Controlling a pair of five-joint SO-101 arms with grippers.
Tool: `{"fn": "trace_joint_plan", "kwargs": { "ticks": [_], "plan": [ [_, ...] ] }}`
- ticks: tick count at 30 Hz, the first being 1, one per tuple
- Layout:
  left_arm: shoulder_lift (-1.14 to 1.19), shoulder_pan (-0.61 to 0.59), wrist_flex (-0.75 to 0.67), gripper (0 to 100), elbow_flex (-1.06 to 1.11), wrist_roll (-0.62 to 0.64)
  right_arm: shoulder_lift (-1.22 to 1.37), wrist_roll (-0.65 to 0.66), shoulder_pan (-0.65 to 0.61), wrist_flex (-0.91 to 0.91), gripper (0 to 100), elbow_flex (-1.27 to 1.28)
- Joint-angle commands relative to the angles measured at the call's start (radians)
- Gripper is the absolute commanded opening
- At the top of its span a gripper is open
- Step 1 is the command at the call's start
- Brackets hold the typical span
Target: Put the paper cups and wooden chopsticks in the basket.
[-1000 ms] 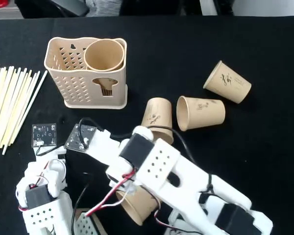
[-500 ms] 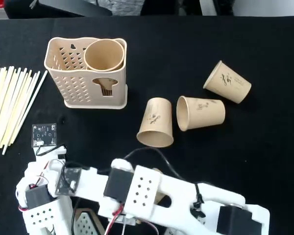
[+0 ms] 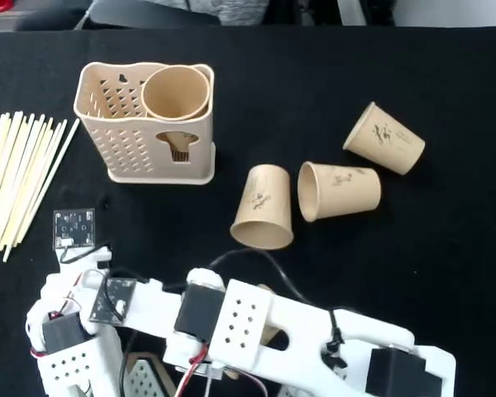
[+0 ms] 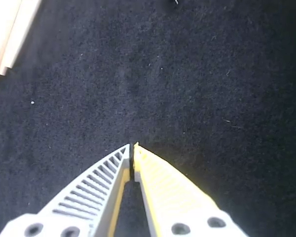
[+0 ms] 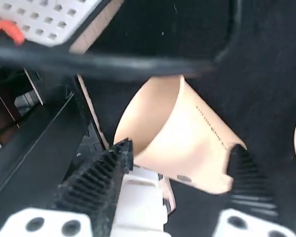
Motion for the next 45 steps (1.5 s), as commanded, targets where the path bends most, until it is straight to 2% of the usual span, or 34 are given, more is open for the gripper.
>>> {"fn": "trace_joint_plan", "kwargs": {
  "ticks": [1, 6, 10, 22, 25, 29, 31, 33, 37, 43, 45],
  "plan": [
    [-0.003, 0.005, 0.005, 3, 0.018, -0.006, 0.061, -0.011, -0.008, -0.087, 33.2, 0.031],
    [-0.003, 0.005, 0.005, 3, 0.018, -0.006, 0.171, -0.006, -0.002, -0.170, 31.4, 0.050],
    [-0.003, 0.005, 0.005, 3, 0.018, -0.006, 0.202, 0.023, 0.064, -0.173, 31.5, 0.064],
    [-0.003, 0.005, 0.005, 3, 0.018, -0.006, 0.004, 0.196, 0.270, -0.173, 31.4, 0.209],
    [-0.003, 0.005, 0.005, 3, 0.018, -0.006, -0.044, 0.210, 0.307, -0.169, 24.3, 0.217],
    [-0.003, 0.005, 0.005, 3, 0.018, -0.006, -0.120, 0.242, 0.331, -0.166, 0.4, 0.217],
    [-0.003, 0.005, 0.005, 3, 0.018, -0.006, -0.154, 0.247, 0.339, -0.143, 4.6, 0.217],
    [-0.003, 0.005, 0.005, 3, 0.018, -0.006, -0.186, 0.247, 0.341, -0.118, 1.3, 0.216],
    [-0.003, 0.005, 0.005, 3, 0.018, -0.006, -0.260, 0.255, 0.341, -0.054, 1.0, 0.202],
    [-0.003, 0.005, 0.005, 3, 0.018, -0.006, -0.337, 0.255, 0.342, 0.071, 1.0, 0.028],
    [-0.003, 0.005, 0.005, 3, 0.018, -0.006, -0.338, 0.255, 0.377, 0.084, 1.0, -0.047]
  ]
}}
